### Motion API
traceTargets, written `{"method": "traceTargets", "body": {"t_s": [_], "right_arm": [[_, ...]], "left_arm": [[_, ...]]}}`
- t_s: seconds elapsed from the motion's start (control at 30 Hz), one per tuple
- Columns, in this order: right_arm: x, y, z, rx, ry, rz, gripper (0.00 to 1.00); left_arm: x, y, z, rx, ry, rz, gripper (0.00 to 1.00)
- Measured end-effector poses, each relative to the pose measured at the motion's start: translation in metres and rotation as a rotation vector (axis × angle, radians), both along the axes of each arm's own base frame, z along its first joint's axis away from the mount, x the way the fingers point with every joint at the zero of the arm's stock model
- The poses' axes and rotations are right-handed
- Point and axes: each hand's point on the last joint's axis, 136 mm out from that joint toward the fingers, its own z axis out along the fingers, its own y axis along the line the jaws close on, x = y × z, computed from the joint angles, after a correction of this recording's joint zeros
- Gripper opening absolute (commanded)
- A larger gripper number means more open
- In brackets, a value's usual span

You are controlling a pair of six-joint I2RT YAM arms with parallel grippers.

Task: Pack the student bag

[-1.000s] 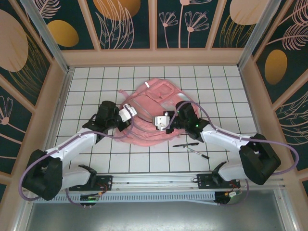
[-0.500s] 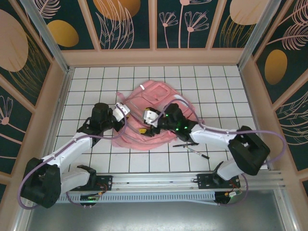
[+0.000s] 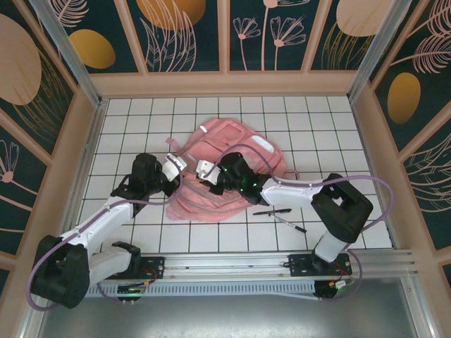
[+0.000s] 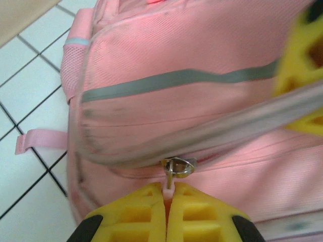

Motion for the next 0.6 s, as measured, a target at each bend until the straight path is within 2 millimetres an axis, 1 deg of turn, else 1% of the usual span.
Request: {"method": "traceTargets", "body": {"t_s": [0.2,0.27,0.3,0.33,0.43,0.47,0.5,0.6], "right_arm": [[-0.016,-0.01,0.003,-0.09,-0.099,0.207,0.0],[-0.018,-0.012,0.007,-0.1,-0.12,0.27,0.0],[-0.018,-0.014,0.008,-0.108,-0.131,0.296,0.13],[-0.017,-0.017,0.008,-0.115,-0.136,0.309,0.23],[-0.021,-0.024,0.003,-0.13,-0.134,0.332,0.42],[-0.023,-0.026,0.001,-0.131,-0.126,0.331,0.46],[-0.026,-0.027,-0.001,-0.131,-0.111,0.322,0.48],[-0.034,-0.022,-0.008,-0.132,-0.093,0.287,0.51]], "left_arm": [[0.015,0.038,-0.013,0.005,0.047,0.129,0.0],[0.016,0.043,-0.019,0.0,0.065,0.123,0.0],[0.015,0.041,-0.022,-0.005,0.078,0.103,0.0],[0.014,0.039,-0.024,-0.011,0.091,0.084,0.0],[0.01,0.033,-0.022,-0.046,0.107,0.023,0.0],[0.01,0.032,-0.019,-0.051,0.098,0.016,0.0],[0.009,0.032,-0.015,-0.056,0.086,0.01,0.0],[0.002,0.026,-0.003,-0.064,0.041,-0.012,0.0]]}}
